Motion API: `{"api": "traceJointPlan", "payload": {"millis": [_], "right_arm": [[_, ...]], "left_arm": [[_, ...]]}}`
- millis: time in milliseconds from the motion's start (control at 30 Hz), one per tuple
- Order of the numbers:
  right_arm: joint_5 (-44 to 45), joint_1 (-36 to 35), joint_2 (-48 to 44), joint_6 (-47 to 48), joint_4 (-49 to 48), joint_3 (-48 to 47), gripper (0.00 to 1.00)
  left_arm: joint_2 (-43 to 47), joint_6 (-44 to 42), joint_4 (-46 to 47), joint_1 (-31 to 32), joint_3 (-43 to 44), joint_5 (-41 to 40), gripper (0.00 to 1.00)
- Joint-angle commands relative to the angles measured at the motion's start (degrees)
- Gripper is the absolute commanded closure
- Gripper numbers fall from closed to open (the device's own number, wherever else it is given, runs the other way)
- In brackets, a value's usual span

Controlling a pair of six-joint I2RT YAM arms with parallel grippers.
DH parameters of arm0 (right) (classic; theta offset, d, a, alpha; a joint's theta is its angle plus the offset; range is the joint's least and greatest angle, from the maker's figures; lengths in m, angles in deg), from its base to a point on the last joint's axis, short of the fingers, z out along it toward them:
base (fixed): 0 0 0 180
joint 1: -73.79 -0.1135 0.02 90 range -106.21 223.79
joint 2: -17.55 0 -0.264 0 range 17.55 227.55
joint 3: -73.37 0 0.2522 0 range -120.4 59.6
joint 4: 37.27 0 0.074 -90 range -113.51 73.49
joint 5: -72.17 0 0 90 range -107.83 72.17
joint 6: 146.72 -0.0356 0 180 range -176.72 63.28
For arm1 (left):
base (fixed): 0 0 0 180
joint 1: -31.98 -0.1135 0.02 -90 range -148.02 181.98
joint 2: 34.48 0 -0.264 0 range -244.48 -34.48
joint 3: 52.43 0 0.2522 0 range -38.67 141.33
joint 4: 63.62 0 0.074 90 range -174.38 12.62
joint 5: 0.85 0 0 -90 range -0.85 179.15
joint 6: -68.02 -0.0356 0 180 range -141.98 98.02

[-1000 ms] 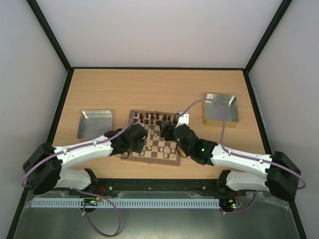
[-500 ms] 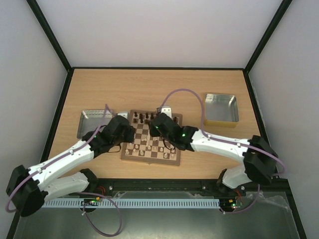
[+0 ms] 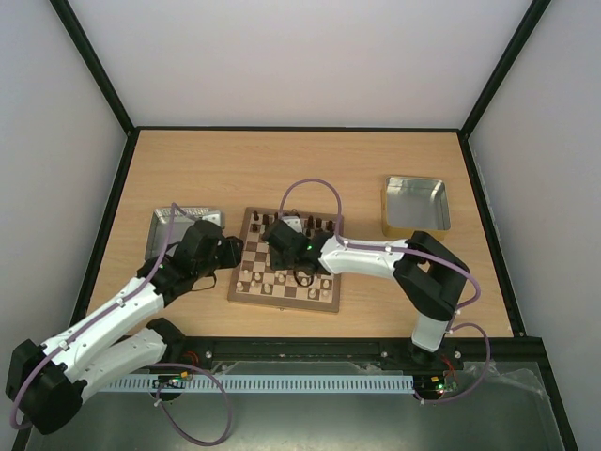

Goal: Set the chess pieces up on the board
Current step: Pick up the chess piece from the chessboard.

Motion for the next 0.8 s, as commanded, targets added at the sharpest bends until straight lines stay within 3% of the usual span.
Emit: {"api": "traceJointPlan", "payload": {"millis": [0,400,633,767], "right_arm": [[0.59,0.12,1.99,-2.29,3.04,-2.80,0.59],[6.40,0.13,6.51,-5.38,6.38,-5.30,0.70],[6.65,0.12,6.60,-6.57,5.24,-4.99,0.89],[7.50,0.12,4.51,-8.12,2.80,-3.67,0.92]], "left_arm": [[0.63,-0.49,1.13,-0.57,-1.06,1.35,0.55],[1.21,-1.35,1.18,-1.24,-1.26,1.92,0.55],[1.21,-1.42,1.25,-1.37,-1.34,2.45,0.54],[1.29,-1.15,1.48,-1.33,-1.51,2.99,0.54]]}}
